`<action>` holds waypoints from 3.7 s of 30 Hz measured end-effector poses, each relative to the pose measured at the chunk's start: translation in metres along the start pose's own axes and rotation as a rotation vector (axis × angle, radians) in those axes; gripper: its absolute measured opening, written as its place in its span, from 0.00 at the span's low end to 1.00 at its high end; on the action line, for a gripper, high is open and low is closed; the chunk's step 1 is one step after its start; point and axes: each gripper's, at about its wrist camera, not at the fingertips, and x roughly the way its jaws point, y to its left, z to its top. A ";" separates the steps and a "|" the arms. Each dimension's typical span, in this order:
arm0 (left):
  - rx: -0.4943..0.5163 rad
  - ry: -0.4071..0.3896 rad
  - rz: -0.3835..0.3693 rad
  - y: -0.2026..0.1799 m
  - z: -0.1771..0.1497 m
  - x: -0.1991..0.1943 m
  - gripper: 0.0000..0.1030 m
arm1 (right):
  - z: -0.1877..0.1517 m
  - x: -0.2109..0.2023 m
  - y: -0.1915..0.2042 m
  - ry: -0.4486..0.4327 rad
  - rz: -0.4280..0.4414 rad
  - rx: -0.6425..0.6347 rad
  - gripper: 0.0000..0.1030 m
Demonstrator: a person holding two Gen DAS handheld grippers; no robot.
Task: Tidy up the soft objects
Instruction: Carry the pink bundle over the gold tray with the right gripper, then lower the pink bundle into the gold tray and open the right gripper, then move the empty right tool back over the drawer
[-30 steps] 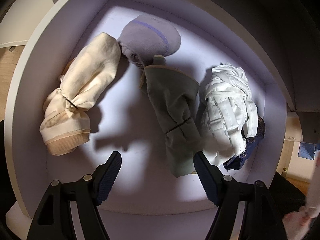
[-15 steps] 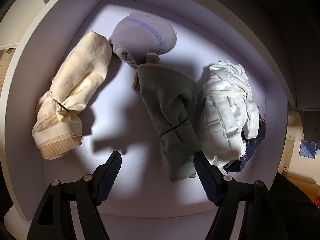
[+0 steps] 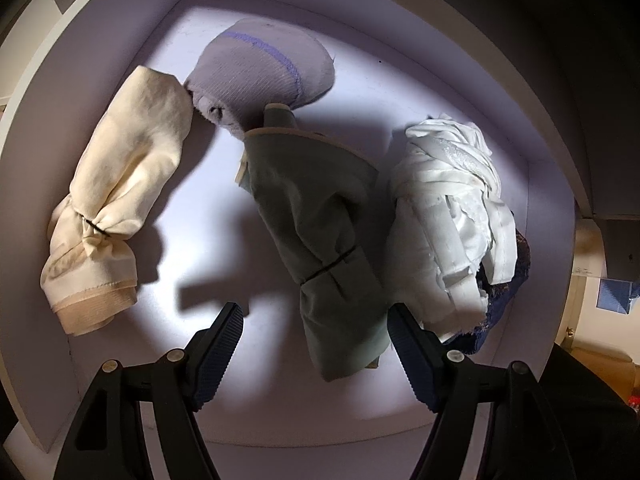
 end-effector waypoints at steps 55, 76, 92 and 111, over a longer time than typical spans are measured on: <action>-0.050 0.022 0.071 0.040 0.008 0.005 0.75 | 0.141 0.203 -0.005 0.132 0.045 0.367 0.26; -0.058 0.004 0.046 0.040 0.012 -0.030 0.75 | 0.169 0.234 -0.008 0.030 -0.175 0.260 0.61; -0.078 -0.007 0.042 0.046 0.011 -0.030 0.75 | 0.141 0.210 0.007 0.069 -0.208 0.100 0.61; -0.085 -0.007 0.063 0.062 0.002 -0.037 0.75 | 0.072 0.132 0.016 0.036 -0.182 -0.078 0.61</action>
